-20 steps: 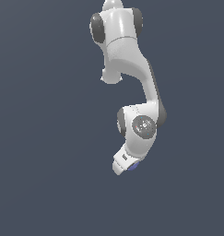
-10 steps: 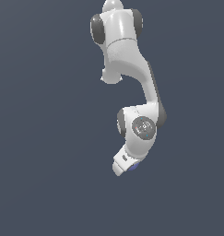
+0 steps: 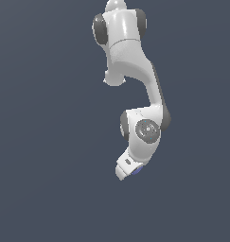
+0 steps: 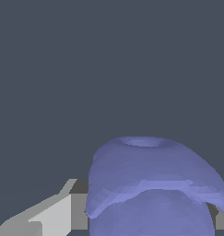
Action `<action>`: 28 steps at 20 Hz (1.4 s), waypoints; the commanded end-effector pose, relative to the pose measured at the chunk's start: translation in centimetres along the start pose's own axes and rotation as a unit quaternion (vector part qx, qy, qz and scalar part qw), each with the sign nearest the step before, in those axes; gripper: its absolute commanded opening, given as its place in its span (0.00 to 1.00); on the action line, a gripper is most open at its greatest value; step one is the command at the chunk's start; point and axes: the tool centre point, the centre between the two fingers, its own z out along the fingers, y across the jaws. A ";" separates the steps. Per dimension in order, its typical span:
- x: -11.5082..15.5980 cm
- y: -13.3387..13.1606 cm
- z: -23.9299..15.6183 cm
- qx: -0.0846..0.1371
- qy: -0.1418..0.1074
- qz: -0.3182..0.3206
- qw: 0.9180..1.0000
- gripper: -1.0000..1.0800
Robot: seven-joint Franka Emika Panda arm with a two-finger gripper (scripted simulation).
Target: Pick up the object and move it to a goal position.
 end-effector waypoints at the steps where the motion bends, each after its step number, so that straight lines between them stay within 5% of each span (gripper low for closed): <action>1: -0.1 0.0 -0.2 0.000 0.000 0.000 1.000 0.00; 13: -2.9 -0.4 -3.9 0.000 0.000 0.000 1.000 0.00; 28: -10.6 -1.4 -14.3 -0.001 -0.001 0.000 1.000 0.00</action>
